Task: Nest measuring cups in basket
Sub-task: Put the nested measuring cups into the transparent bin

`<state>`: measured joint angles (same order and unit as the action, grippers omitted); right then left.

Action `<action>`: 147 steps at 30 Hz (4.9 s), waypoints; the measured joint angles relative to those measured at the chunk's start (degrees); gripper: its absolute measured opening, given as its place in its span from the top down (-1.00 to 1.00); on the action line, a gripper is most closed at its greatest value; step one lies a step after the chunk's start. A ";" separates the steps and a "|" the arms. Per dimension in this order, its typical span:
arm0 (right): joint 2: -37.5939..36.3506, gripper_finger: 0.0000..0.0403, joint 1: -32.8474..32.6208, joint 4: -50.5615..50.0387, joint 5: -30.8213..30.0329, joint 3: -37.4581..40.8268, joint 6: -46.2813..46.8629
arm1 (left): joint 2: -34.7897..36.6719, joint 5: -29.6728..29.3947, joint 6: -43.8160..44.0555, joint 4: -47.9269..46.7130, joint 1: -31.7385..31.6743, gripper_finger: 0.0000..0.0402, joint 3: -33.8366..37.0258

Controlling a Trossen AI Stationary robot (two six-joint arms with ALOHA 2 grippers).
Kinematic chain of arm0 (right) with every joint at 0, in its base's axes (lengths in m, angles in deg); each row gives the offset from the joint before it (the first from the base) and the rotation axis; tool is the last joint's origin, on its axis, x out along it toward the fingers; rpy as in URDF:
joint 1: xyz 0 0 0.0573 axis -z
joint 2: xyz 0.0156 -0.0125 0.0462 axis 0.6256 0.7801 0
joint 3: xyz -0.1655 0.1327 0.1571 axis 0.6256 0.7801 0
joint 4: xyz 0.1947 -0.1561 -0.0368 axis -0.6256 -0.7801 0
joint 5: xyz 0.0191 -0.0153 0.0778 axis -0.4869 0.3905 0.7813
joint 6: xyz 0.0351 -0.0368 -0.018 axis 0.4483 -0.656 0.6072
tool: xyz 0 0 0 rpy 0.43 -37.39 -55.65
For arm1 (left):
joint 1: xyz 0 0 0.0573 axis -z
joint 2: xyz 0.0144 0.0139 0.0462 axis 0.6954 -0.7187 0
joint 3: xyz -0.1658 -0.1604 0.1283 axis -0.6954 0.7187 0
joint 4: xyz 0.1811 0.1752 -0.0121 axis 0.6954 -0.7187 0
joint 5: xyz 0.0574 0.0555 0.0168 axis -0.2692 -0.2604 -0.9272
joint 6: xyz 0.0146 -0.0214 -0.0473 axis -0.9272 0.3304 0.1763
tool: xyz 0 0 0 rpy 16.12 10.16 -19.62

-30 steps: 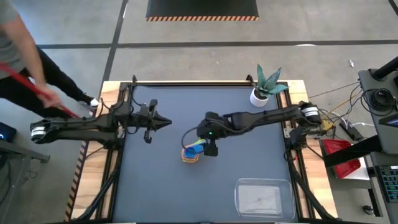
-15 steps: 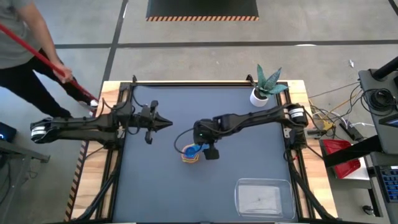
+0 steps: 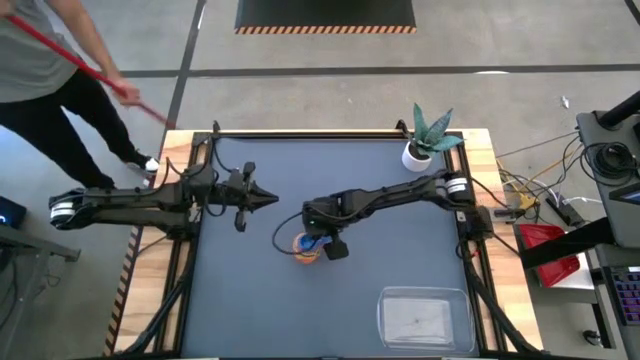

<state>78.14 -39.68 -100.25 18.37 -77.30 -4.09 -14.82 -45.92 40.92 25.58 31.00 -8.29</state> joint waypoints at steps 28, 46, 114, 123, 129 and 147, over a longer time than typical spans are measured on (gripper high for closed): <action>2.73 -0.49 -1.03 -7.90 2.44 -8.48 0.72 | -0.04 0.00 -0.02 -0.11 -0.02 1.00 0.02; 2.43 -0.58 -4.30 -9.06 -3.16 -10.23 7.57 | -0.04 0.02 -0.13 -0.11 0.00 1.00 0.02; 7.02 -0.12 -4.42 -5.91 2.08 -10.73 18.99 | -0.04 0.04 -0.17 -0.41 -0.01 1.00 0.02; 6.95 -0.27 -5.41 -8.29 -2.57 -12.81 20.63 | -0.04 0.04 -0.19 -0.41 0.00 1.00 0.02; 6.96 -0.22 -6.09 -8.72 -3.61 -13.02 20.72 | -0.04 0.02 -0.46 -0.40 -0.02 1.00 0.00; 9.21 0.19 -7.43 -9.48 -10.13 -12.98 18.34 | -0.04 0.03 -0.42 -0.40 -0.02 1.00 0.00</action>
<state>87.35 -47.11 -109.73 8.25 -90.28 14.25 -14.87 -45.90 40.51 25.18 30.98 -8.29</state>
